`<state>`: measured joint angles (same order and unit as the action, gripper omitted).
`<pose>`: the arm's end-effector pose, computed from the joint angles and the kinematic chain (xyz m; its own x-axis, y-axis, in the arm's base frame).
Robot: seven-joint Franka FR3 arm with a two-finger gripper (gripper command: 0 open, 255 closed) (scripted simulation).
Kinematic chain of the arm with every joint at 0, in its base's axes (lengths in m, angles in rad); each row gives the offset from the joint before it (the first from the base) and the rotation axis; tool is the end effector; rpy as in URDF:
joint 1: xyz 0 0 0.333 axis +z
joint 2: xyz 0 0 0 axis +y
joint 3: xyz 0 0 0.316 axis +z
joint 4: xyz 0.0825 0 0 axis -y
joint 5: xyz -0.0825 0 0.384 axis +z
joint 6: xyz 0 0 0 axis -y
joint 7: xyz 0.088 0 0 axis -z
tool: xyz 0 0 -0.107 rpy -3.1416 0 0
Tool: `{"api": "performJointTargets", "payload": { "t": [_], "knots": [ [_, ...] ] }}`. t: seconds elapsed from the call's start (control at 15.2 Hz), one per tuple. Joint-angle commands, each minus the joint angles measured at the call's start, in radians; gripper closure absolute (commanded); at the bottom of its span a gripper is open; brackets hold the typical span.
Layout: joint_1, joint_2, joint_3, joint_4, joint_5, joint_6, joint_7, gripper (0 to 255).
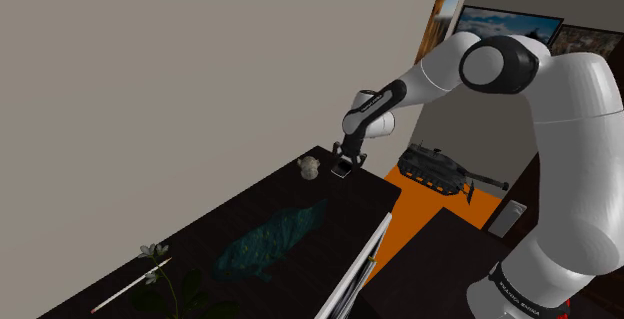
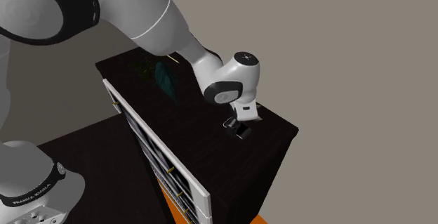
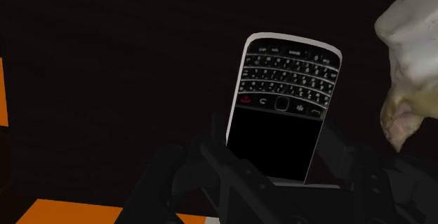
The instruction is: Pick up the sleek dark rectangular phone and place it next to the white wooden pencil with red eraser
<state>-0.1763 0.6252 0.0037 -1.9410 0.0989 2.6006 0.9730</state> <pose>0.6120 -0.1088 0.1597 0.3346 -0.9419 -0.0282 -0.9413 -0.3327 -0.0578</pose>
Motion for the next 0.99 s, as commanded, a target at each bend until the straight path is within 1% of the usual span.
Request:
{"api": "performJointTargets", "payload": {
  "t": [0.0,0.13,0.53,0.92],
  "knots": [
    [-0.001,-0.025,-0.001,-0.007,-0.001,-0.019,0.000,255],
    [0.000,-0.047,-0.003,-0.011,-0.002,-0.036,0.002,255],
    [0.119,-0.067,0.006,-0.049,-0.017,-0.011,0.140,255],
    [0.240,-0.064,0.014,-0.044,-0.036,-0.007,0.283,255]
  ]
}}
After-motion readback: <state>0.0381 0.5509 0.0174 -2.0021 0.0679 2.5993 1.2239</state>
